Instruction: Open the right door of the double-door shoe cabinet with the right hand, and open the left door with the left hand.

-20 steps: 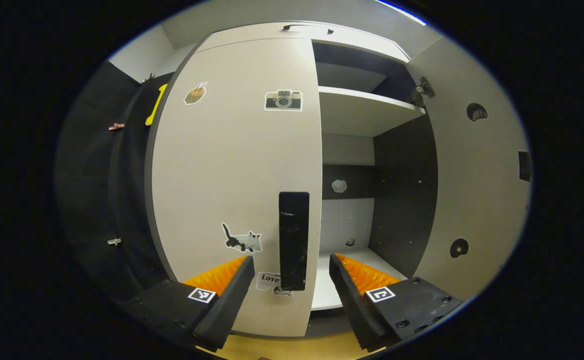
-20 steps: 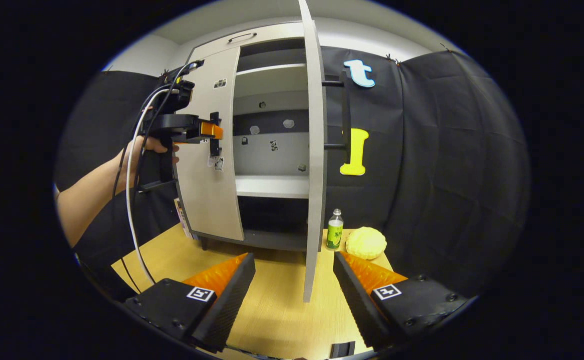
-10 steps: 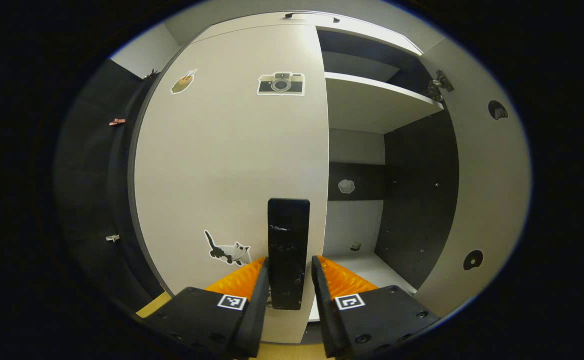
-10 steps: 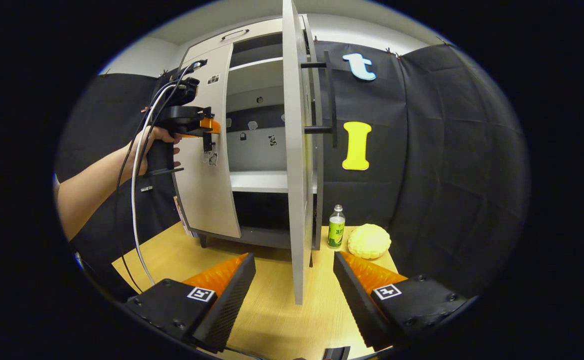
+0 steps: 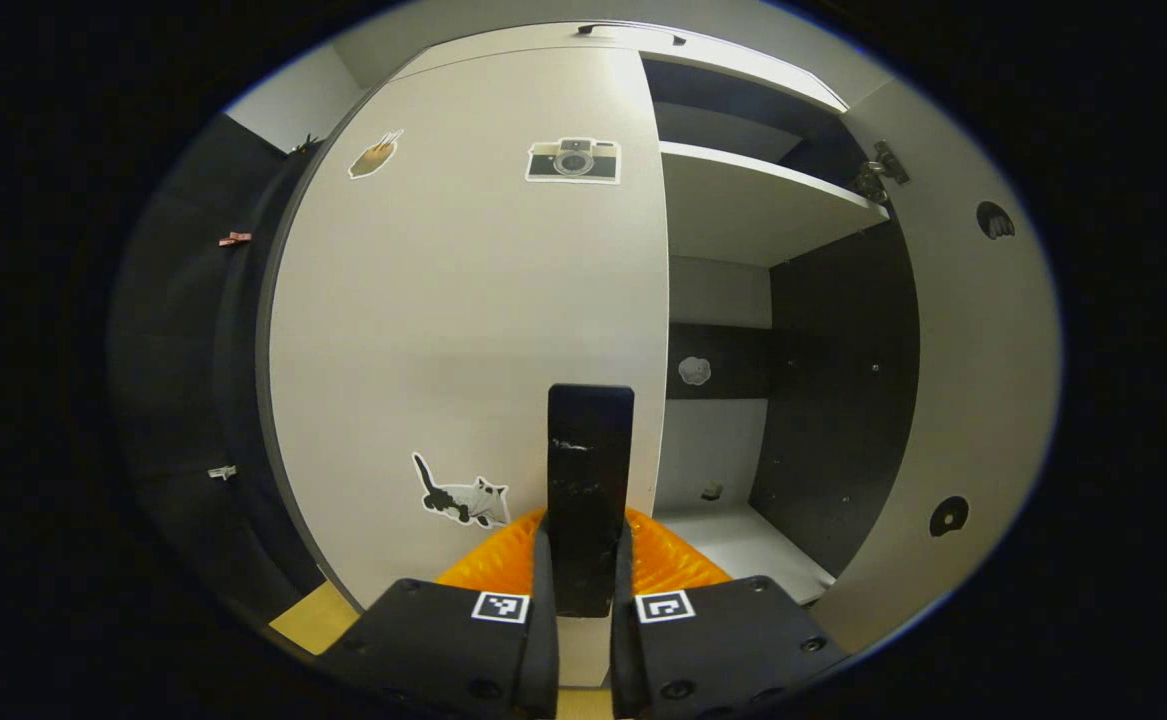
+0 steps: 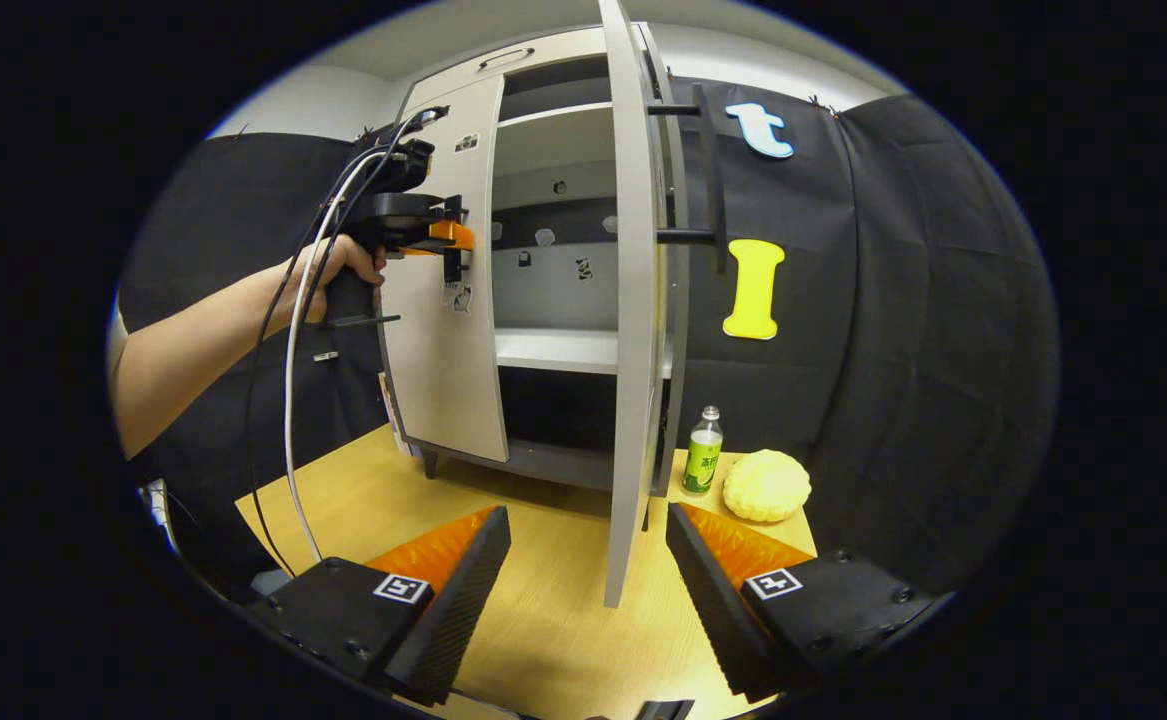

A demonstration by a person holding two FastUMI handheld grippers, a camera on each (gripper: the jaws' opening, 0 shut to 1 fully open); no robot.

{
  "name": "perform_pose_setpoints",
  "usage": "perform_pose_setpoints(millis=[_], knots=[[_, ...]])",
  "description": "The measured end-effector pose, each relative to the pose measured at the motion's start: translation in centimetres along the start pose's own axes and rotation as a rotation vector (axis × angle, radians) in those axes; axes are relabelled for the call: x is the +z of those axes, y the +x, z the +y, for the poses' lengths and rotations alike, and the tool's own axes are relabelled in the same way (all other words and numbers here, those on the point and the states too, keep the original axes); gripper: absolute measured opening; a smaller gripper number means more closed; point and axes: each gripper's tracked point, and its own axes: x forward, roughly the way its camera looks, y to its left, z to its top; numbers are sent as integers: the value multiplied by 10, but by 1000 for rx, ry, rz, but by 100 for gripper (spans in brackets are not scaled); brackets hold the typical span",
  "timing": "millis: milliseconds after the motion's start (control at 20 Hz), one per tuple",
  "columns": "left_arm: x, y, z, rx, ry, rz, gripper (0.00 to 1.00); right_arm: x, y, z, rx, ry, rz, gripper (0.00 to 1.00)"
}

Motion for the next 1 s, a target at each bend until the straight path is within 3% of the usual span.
perform_pose_setpoints(millis=[150,600,1000], knots=[[-1,-1,0,18,41,10,11,1,-2,2,9,0,0,99],[-4,-24,4,12,11,14,9,2,-7,12,-1,3,-13,99],[-8,-84,28,-51,-4,31,10,6,-4,57,-25,15,-21,98]])
